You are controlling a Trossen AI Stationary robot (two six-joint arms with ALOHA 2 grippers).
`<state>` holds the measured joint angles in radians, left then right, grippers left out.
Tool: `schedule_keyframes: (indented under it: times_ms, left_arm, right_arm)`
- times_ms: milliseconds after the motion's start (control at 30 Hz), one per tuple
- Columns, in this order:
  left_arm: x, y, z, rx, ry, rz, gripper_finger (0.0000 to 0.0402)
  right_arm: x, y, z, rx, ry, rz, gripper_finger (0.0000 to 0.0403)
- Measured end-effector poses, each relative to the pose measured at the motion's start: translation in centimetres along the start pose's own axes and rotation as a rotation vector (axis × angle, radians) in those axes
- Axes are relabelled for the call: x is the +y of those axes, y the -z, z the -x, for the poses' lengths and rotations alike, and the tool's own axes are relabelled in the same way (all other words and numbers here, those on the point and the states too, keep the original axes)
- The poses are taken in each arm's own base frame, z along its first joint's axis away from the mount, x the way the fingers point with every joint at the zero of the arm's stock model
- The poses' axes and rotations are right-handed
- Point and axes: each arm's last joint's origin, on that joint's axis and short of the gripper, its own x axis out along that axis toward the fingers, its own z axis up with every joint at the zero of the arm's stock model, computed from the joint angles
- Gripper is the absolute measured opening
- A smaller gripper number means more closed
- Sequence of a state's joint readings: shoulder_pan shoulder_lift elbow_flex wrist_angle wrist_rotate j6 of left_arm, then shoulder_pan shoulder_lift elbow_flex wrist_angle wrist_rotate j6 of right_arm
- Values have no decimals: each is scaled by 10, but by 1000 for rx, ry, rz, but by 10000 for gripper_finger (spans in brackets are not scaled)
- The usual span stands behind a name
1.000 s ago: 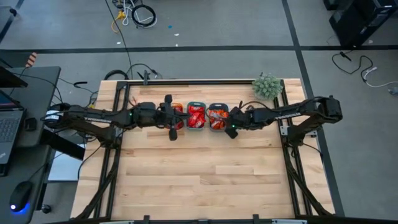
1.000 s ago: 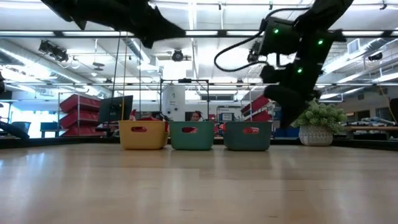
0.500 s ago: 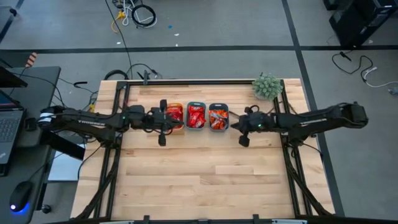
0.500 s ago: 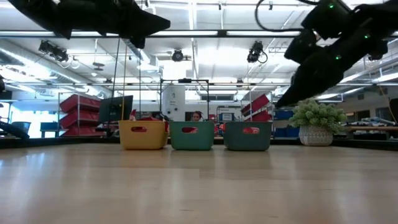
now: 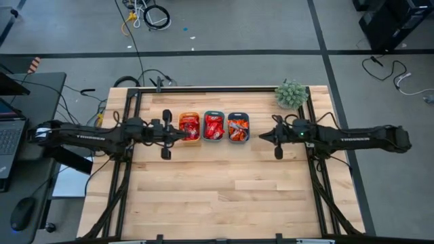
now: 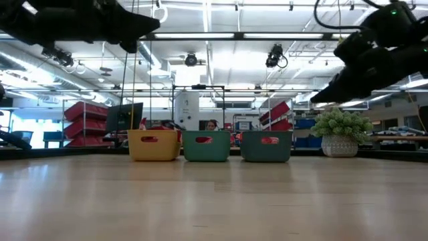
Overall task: Sort candy
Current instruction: Return to Home Position
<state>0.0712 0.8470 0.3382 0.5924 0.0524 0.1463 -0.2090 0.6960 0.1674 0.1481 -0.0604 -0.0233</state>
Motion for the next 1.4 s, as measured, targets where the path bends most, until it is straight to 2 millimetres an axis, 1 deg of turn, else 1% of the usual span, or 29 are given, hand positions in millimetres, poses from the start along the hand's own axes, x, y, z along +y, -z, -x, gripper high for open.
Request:
schedule_keyframes:
  times_ms: [167,400,500,633,767,900,1033,1067,1267,1400]
  left_arm:
    - [-1,7,18,-17,-47,6,1]
    - [-4,25,45,-52,-76,44,1]
    - [-5,31,55,-55,-79,53,1]
    - [-7,40,68,-43,-83,72,2]
    - [-9,46,78,-30,-85,75,2]
    - [-9,48,87,-22,-84,79,2]
    - [-9,46,95,-92,-96,73,2]
    - [-10,49,94,-115,-98,71,2]
    - [-9,49,94,-101,-133,73,2]
    - [-9,57,94,-27,-139,82,2]
  right_arm:
    - [-1,6,11,-89,82,-15,0]
    - [5,15,21,-196,166,-27,0]
    - [9,24,23,-208,164,-38,0]
    - [12,28,27,-189,181,-54,0]
    - [15,27,31,-218,189,-48,0]
    - [16,25,33,-241,180,-37,0]
    - [16,25,33,-241,182,-29,0]
    - [16,25,33,-242,183,-29,0]
    - [16,25,33,-242,188,-26,0]
    - [15,25,33,-241,193,-32,0]
